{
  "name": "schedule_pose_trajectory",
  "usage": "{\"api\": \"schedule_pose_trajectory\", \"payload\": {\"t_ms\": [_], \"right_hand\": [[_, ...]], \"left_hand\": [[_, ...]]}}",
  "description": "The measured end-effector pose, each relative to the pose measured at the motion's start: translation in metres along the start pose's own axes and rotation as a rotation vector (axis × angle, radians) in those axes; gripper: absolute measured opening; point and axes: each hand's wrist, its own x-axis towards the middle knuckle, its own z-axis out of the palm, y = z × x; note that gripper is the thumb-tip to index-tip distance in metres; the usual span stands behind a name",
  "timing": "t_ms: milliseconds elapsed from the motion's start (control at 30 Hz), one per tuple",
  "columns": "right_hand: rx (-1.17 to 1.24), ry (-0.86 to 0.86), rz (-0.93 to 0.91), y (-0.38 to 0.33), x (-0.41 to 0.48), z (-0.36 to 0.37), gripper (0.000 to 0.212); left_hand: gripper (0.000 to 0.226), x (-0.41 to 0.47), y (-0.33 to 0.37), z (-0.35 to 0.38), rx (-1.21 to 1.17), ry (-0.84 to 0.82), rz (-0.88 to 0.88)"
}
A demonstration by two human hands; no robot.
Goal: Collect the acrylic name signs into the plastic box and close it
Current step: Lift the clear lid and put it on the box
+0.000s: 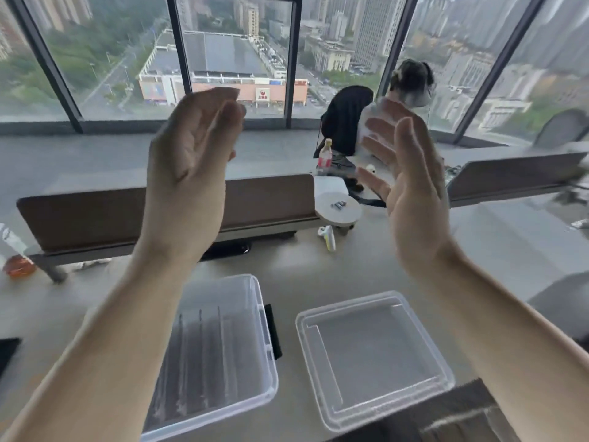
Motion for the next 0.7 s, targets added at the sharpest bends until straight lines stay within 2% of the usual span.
{"api": "schedule_pose_trajectory", "payload": {"t_ms": [100,267,433,700], "right_hand": [[-0.015,0.015,0.012,0.020,0.006,-0.053,0.063],[-0.034,-0.013,0.067,0.069,0.020,-0.153,0.053],[-0.087,-0.072,0.130,0.115,0.039,-0.242,0.048],[-0.059,-0.160,0.299,0.204,0.041,-0.293,0.045]], "left_hand": [[0.042,-0.010,-0.010,0.052,0.027,-0.028,-0.009],[0.043,-0.035,-0.038,0.149,0.134,-0.050,-0.098],[0.028,-0.053,-0.063,0.241,0.264,-0.031,-0.176],[0.024,-0.126,-0.140,0.281,0.237,0.079,-0.593]]}}
